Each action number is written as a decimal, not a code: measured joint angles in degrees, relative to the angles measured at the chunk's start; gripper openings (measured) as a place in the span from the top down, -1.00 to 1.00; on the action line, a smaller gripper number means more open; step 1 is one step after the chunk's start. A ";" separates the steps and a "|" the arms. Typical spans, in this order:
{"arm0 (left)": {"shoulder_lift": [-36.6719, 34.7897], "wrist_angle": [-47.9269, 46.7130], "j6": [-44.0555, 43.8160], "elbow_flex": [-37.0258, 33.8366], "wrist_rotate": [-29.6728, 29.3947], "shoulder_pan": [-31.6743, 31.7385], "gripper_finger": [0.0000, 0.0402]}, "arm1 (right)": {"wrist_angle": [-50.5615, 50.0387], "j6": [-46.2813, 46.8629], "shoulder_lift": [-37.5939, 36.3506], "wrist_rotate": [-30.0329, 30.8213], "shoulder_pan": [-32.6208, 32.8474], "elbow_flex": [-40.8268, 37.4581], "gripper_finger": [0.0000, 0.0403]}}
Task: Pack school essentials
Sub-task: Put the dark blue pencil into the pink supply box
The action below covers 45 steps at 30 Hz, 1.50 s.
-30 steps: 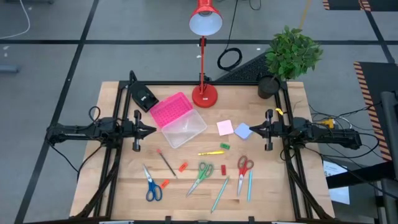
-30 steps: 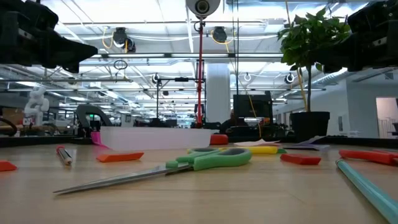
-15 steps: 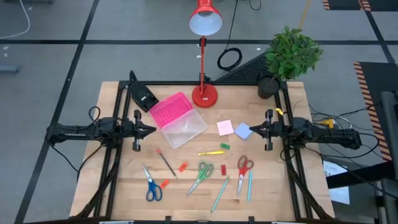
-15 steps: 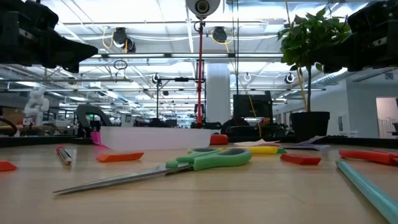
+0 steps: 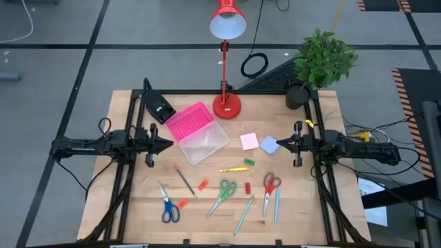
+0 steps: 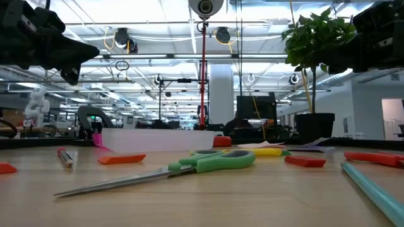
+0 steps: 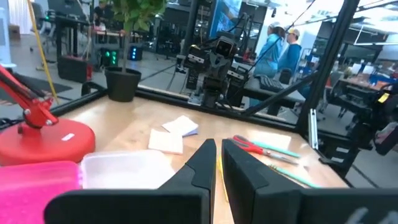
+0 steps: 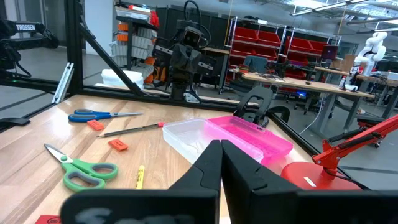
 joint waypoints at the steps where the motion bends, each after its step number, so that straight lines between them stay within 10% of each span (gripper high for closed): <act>1: 0.00 0.10 0.76 0.00 0.13 0.00 0.85 | 0.01 0.02 0.01 0.00 0.01 0.00 1.00; 9: 2.52 -1.64 4.81 6.13 2.37 0.01 0.85 | 0.01 0.00 0.00 0.00 0.02 -0.01 1.00; 31: 35.37 -35.98 8.08 52.10 2.89 -0.01 0.85 | 0.03 -0.01 0.02 0.00 0.00 0.00 1.00; 45: 45.90 -34.57 17.34 54.31 1.25 -0.01 0.85 | -0.12 0.20 0.49 1.41 -0.03 -0.01 1.00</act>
